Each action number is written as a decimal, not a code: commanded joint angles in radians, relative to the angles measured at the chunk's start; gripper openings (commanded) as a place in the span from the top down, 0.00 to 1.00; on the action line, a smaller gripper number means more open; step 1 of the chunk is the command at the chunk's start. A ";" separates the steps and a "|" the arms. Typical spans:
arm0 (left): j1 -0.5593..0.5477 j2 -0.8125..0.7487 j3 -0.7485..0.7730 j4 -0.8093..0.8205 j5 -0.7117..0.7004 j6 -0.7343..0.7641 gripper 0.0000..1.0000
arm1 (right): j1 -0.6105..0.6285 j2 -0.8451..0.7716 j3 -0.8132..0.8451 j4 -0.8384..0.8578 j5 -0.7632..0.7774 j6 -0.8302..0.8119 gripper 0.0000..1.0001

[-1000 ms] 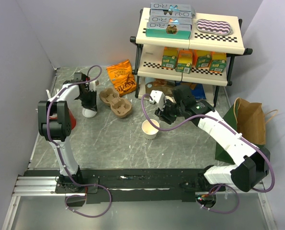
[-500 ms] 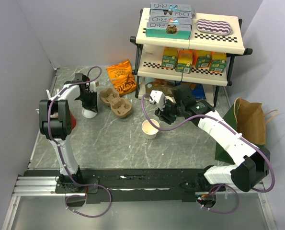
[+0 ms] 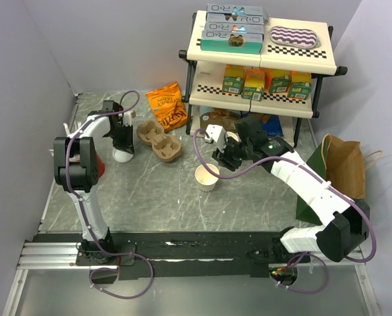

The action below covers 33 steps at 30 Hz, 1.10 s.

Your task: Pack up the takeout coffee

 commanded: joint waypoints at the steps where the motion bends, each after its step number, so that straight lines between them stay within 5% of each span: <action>1: 0.002 -0.004 0.038 -0.001 -0.014 0.009 0.87 | -0.006 -0.001 0.035 0.014 -0.013 0.008 0.51; 7: 0.002 -0.007 0.050 -0.017 -0.016 0.029 0.99 | -0.006 -0.001 0.035 0.015 -0.013 0.010 0.51; 28: 0.002 -0.238 0.132 -0.112 0.039 0.124 0.99 | -0.006 0.002 0.044 0.015 -0.019 0.013 0.51; 33: 0.002 -0.317 0.029 -0.081 0.044 0.174 0.96 | -0.006 0.002 0.052 0.012 -0.024 0.013 0.51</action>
